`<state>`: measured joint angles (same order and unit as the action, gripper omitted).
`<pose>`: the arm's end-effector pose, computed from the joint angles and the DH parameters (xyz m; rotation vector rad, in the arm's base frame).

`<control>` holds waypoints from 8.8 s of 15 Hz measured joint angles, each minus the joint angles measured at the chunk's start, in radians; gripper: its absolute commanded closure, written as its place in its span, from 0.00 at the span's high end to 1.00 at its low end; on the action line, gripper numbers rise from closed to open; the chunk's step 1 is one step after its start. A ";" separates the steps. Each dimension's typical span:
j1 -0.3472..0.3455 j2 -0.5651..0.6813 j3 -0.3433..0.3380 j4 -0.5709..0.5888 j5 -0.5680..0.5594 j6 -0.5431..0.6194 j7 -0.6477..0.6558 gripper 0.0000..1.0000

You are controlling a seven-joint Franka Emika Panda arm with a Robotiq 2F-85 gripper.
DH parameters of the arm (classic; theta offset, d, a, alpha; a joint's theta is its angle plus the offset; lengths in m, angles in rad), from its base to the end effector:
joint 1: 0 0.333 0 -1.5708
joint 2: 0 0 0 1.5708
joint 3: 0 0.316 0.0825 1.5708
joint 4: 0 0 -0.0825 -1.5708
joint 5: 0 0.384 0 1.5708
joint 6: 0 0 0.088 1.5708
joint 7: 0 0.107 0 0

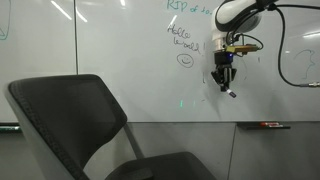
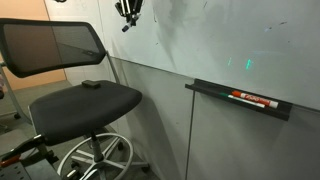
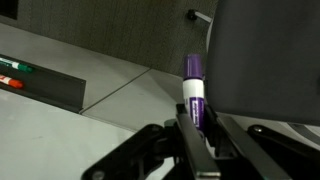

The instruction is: Use the marker on the chair to draw on the white board

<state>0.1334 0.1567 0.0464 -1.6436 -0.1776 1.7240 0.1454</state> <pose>0.5969 0.0902 0.5132 2.9618 0.1007 -0.0710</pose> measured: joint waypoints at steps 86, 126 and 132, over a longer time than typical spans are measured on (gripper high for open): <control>0.079 0.148 0.095 0.053 0.008 0.033 0.085 0.06; 0.193 0.294 0.191 -0.356 0.227 0.382 0.004 0.46; 0.193 0.294 0.191 -0.356 0.227 0.382 0.003 0.46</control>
<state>0.3269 0.4504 0.2377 -1.9993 0.0494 2.1060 0.1485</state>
